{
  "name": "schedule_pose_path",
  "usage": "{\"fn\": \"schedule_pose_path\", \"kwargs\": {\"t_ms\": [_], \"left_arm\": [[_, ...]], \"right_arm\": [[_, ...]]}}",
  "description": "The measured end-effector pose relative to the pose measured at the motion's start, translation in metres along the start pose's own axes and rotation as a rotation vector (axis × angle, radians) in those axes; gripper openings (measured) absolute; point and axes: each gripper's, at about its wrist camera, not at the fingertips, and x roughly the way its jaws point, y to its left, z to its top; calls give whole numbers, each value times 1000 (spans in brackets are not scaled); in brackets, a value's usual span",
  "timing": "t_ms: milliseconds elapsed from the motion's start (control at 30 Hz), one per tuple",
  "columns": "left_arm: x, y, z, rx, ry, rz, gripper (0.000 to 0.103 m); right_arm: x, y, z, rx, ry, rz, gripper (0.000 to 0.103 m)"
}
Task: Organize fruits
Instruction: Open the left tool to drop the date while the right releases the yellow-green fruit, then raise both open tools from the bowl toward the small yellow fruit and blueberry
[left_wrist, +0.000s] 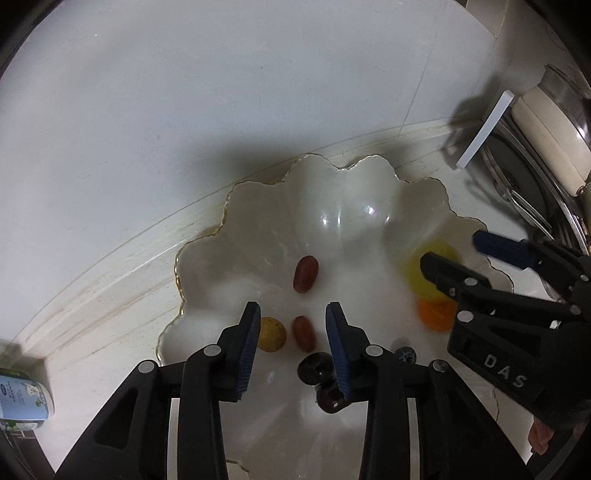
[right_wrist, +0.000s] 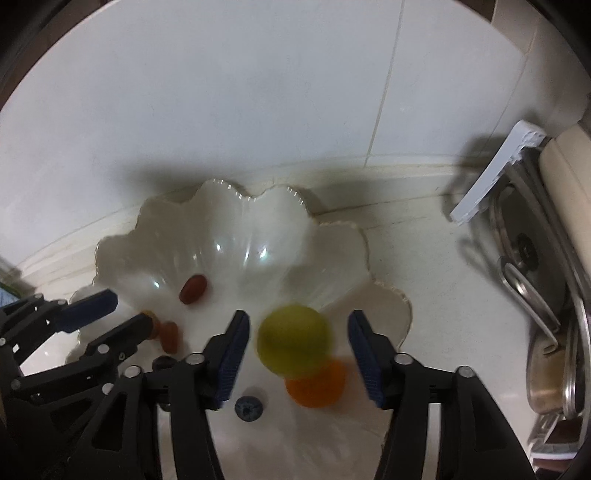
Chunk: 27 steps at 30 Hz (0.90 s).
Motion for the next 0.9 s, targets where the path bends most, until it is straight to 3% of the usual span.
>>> {"fn": "schedule_pose_path", "kwargs": {"t_ms": [433,767,900], "left_arm": [[-36,5,-13,4,-86,50,41],[-82,4,-33,8,-183,42,41],[-99,1,-42,13,-221,53,46]], "right_arm": [[-30,0,-16,25,-64,-34,62],[-84,6,-37,53,-180,-23,62],[-105,10,-49,45,-233,-40,62]]}}
